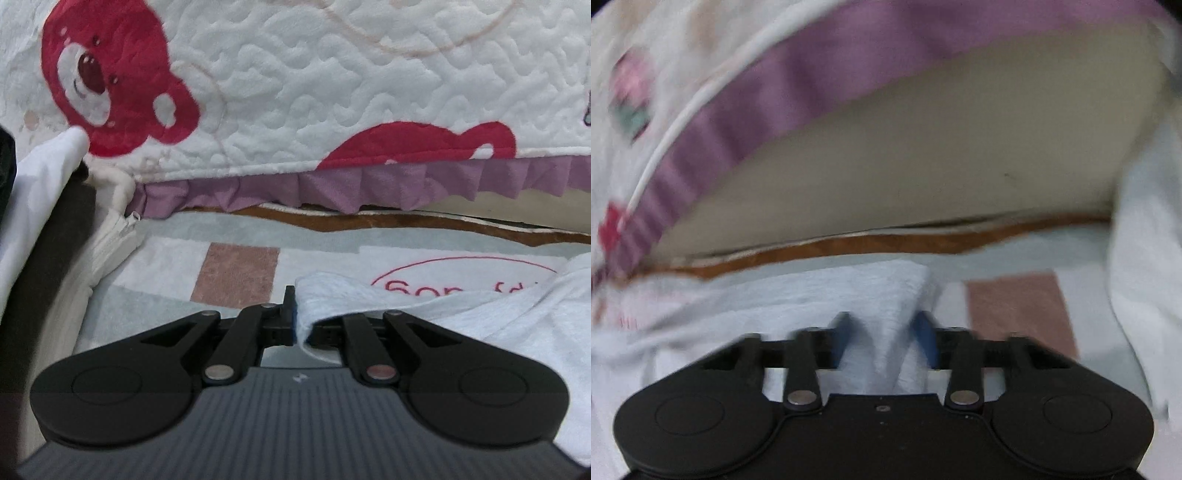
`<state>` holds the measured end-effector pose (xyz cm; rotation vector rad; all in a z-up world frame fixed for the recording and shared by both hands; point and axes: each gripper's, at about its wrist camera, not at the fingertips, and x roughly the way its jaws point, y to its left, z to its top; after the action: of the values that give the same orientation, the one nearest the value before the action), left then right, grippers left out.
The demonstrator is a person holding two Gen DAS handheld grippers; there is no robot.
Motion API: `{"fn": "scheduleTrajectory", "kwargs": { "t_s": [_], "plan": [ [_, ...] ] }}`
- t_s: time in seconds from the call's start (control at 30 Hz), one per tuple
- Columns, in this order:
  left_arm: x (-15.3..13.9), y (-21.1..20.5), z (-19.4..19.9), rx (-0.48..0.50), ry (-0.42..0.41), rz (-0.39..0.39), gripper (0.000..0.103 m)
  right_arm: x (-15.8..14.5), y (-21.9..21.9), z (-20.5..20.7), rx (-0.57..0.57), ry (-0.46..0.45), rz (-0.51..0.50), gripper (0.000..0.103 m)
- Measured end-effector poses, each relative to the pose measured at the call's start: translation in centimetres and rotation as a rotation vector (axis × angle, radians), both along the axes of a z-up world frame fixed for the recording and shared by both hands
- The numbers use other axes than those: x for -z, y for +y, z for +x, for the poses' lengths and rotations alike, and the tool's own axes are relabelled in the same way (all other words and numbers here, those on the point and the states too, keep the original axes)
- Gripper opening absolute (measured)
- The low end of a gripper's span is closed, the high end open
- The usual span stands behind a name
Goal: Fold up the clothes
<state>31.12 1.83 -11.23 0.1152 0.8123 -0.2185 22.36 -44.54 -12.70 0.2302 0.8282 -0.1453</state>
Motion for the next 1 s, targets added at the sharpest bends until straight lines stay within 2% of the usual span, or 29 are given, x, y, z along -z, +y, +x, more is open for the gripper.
{"fn": "scheduleTrajectory", "kwargs": {
  "t_s": [0.1,0.17,0.37,0.43,0.53,0.57,0.6,0.63,0.67,0.73,0.83,0.9,1.0],
  "plan": [
    [-1.1,-0.1,0.3,0.013,-0.01,-0.013,0.004,-3.2,1.9,-0.9,-0.081,-0.081,-0.2,0.001],
    [-1.9,0.1,0.9,0.004,-0.009,-0.057,0.004,-6.4,2.4,-2.0,-0.106,-0.166,-0.309,0.0],
    [-4.2,-0.3,3.2,-0.061,-0.013,-0.212,0.004,-15.3,2.4,-4.6,-0.095,-0.389,-0.526,0.0],
    [-4.4,-1.4,4.0,-0.076,-0.029,-0.215,0.004,-16.8,2.2,-4.8,-0.103,-0.418,-0.578,0.0],
    [-3.5,-3.3,5.2,-0.095,-0.02,-0.198,0.009,-16.5,1.0,-4.2,-0.095,-0.389,-0.615,0.0],
    [-3.1,-4.0,5.6,-0.101,-0.008,-0.195,0.022,-15.8,0.5,-3.8,-0.1,-0.363,-0.607,0.0],
    [-2.5,-4.5,6.0,-0.103,0.017,-0.195,0.046,-14.8,-0.2,-3.2,-0.111,-0.32,-0.571,0.002],
    [-2.1,-5.0,6.2,-0.102,0.033,-0.202,0.055,-13.8,-0.8,-2.6,-0.123,-0.274,-0.527,0.004],
    [-2.0,-5.2,5.9,-0.095,0.029,-0.221,0.059,-12.8,-1.5,-2.4,-0.115,-0.235,-0.485,0.015],
    [-1.7,-5.6,5.3,-0.076,0.018,-0.251,0.059,-10.9,-2.9,-2.7,-0.073,-0.164,-0.384,0.04],
    [-2.3,-6.6,2.8,-0.011,-0.038,-0.234,0.059,-9.1,-4.6,-5.9,0.007,-0.149,-0.24,0.05],
    [-3.2,-7.6,0.2,0.079,-0.099,-0.205,0.059,-8.0,-5.6,-8.6,0.031,-0.114,-0.168,0.05],
    [-3.8,-9.3,-5.1,0.234,-0.124,-0.155,0.059,-6.9,-6.4,-13.2,0.055,-0.044,-0.155,0.05]
  ]
}}
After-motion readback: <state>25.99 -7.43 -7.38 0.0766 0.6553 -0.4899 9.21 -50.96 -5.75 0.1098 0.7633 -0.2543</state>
